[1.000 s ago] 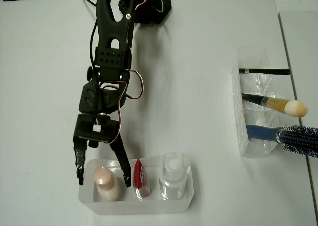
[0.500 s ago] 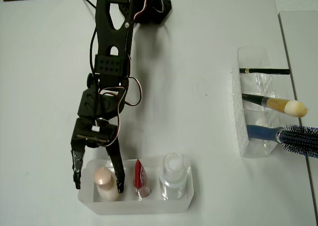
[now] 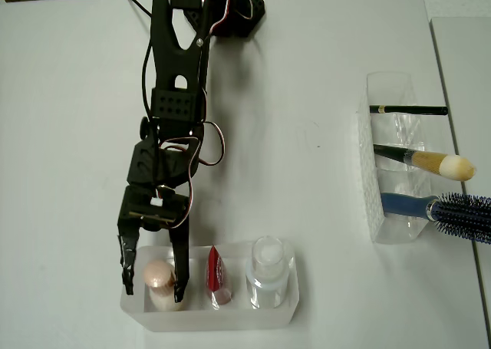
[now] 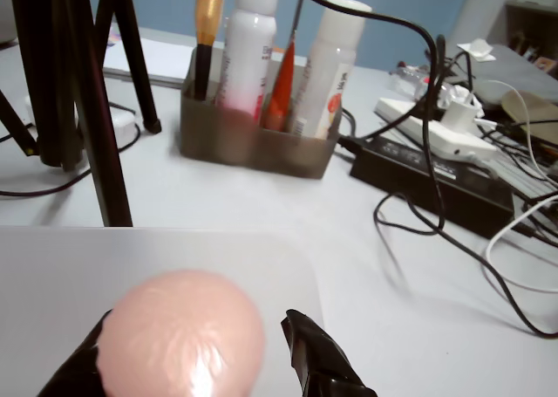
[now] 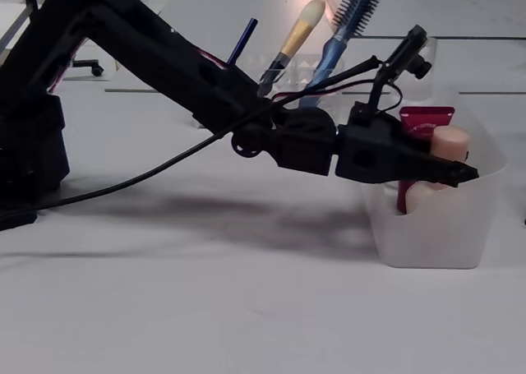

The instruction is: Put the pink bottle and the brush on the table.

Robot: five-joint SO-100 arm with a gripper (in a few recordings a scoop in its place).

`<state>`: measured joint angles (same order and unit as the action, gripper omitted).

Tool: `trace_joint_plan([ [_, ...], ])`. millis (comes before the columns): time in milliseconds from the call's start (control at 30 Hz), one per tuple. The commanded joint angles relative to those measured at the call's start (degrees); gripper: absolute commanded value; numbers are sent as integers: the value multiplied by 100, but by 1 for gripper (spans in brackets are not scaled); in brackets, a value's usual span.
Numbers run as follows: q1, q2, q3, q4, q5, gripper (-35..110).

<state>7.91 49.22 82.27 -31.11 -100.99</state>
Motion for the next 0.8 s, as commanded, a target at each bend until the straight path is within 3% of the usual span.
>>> trace_joint_plan([
  [0,-26,114,-220,-132,-44,24],
  [767,-26,-9,-272,-290,-26,0],
])
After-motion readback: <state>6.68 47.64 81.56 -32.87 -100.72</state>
